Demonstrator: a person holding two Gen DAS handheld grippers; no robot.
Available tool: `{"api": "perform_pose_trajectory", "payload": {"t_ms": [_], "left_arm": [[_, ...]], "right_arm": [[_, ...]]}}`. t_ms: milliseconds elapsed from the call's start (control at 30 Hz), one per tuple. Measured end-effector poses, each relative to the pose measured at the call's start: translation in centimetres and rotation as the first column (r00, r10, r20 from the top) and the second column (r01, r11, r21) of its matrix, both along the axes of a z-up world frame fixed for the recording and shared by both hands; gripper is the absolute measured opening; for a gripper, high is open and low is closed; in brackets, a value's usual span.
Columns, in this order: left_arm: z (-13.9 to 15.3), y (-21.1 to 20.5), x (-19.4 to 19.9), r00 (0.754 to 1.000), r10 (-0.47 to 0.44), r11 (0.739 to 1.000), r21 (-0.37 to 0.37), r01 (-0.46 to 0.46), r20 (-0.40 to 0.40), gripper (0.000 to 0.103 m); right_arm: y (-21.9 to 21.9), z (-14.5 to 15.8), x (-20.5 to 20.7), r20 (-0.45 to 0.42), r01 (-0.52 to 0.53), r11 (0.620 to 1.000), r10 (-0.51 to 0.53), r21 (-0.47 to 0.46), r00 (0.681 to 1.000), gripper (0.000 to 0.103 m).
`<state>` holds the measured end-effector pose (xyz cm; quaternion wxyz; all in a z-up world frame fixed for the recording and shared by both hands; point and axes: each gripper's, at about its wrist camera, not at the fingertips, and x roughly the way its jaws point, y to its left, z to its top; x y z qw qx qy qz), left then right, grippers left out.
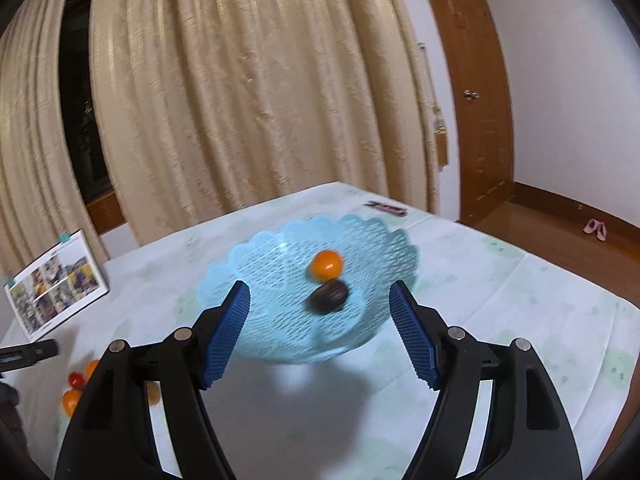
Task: Organize fruits
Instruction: 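Grasp the red tomato with the left gripper while the right gripper grasps a dark fruit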
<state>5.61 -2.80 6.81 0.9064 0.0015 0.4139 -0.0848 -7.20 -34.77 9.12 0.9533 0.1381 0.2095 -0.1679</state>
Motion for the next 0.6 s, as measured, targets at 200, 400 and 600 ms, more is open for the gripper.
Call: {"api": "perform_pose_trajectory", "payload": {"t_ms": [200, 400, 600], "left_arm": [[-2.1, 0.0, 0.9, 0.998, 0.0, 1.0, 0.003, 0.001, -0.062, 0.074], [-4.1, 0.1, 1.5, 0.994, -0.005, 1.0, 0.009, 0.006, -0.109, 0.059], [-4.8, 0.1, 1.7, 0.993, -0.008, 1.0, 0.006, 0.009, -0.116, 0.05]], "right_arm": [[2.5, -0.1, 0.2, -0.028, -0.101, 0.995, 0.102, 0.026, 0.994, 0.074], [5.2, -0.3, 0.9, -0.061, -0.201, 0.978, 0.204, 0.05, 0.977, 0.074], [7.7, -0.6, 1.9, -0.086, -0.299, 0.951, 0.305, 0.074, 0.949, 0.074]]}}
